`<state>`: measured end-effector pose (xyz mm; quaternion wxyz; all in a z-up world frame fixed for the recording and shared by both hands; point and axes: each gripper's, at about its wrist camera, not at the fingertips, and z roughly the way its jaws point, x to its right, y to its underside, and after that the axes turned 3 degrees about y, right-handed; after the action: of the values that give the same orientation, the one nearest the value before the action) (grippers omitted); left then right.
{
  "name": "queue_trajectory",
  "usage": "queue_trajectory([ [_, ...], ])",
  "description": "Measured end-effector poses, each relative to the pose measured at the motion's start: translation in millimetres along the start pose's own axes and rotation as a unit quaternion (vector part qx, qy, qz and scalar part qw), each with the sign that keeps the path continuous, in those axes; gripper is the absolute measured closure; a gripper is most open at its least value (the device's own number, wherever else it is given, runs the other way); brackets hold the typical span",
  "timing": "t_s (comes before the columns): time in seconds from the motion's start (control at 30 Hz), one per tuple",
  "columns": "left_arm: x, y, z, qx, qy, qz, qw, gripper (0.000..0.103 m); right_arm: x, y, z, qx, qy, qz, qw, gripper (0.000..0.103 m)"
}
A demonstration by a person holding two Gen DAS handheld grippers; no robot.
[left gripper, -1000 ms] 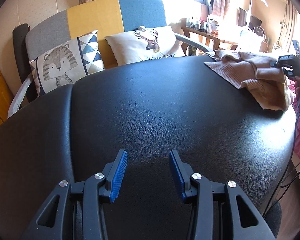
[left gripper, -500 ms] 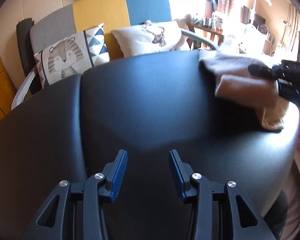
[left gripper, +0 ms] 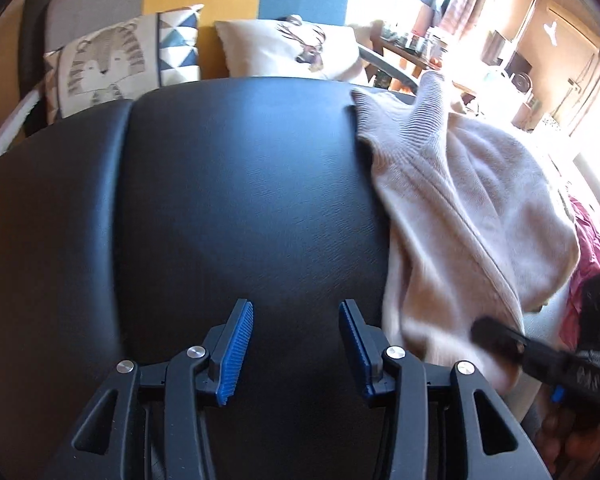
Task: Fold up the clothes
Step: 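Lift the sweater with the right gripper while the left gripper grasps a sleeve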
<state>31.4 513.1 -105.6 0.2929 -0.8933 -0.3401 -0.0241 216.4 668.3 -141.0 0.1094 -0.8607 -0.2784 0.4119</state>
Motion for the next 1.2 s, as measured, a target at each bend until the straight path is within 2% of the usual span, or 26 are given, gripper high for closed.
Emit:
queue_trajectory([
  [0.1,11,-11,6,-0.001,0.022,0.000,0.9998,0.057,-11,-6,-21,0.033,0.048,-0.055,0.997,0.075],
  [0.17,21,-19,8,0.001,0.040,-0.001,0.9992,0.057,-19,-10,-41,0.079,0.090,-0.101,0.988,0.061],
  [0.2,27,-24,11,0.002,0.047,0.001,0.9989,0.056,-22,-13,-49,0.103,0.115,-0.122,0.980,0.045],
  [0.23,35,-26,15,0.001,0.047,0.008,0.9988,0.053,-26,-15,-57,0.126,0.140,-0.143,0.972,0.035],
  [0.27,43,-27,18,-0.001,0.048,0.015,0.9988,0.052,-26,-19,-60,0.139,0.163,-0.158,0.964,0.034],
  [0.37,62,-31,38,-0.025,0.027,0.044,0.9983,0.041,-20,-33,-51,0.134,0.214,-0.174,0.952,0.034],
  [0.4,66,-32,45,-0.032,0.019,0.052,0.9980,0.036,-14,-35,-46,0.124,0.234,-0.170,0.949,0.034],
  [0.5,82,-25,56,-0.020,-0.008,0.089,0.9958,0.024,10,-36,-32,0.087,0.280,-0.142,0.945,0.034],
  [0.6,97,-17,61,0.002,-0.029,0.117,0.9927,0.022,15,-28,-22,0.086,0.306,-0.160,0.934,0.034],
  [0.67,98,-11,61,0.020,-0.032,0.113,0.9929,0.021,12,-25,-18,0.085,0.321,-0.176,0.927,0.034],
  [0.7,98,-9,60,0.028,-0.031,0.108,0.9933,0.022,13,-25,-18,0.086,0.321,-0.174,0.927,0.034],
  [0.77,99,-8,58,0.026,-0.018,0.118,0.9925,0.033,17,-27,-21,0.092,0.313,-0.161,0.931,0.034],
  [0.83,105,-9,54,0.011,0.024,0.140,0.9898,0.080,17,-25,-23,0.098,0.312,-0.157,0.932,0.034],
  [0.87,108,-10,53,0.004,0.045,0.151,0.9875,0.087,17,-23,-24,0.100,0.311,-0.156,0.932,0.034],
  [0.9,109,-11,51,-0.003,0.052,0.153,0.9868,0.091,17,-21,-25,0.103,0.311,-0.155,0.932,0.034],
  [1.03,92,-17,41,-0.019,0.093,0.112,0.9892,0.095,16,-24,-28,0.097,0.311,-0.142,0.935,0.034],
  [1.2,63,-21,8,0.019,0.110,0.074,0.9910,0.097,15,-25,-30,0.087,0.299,-0.115,0.943,0.034],
])
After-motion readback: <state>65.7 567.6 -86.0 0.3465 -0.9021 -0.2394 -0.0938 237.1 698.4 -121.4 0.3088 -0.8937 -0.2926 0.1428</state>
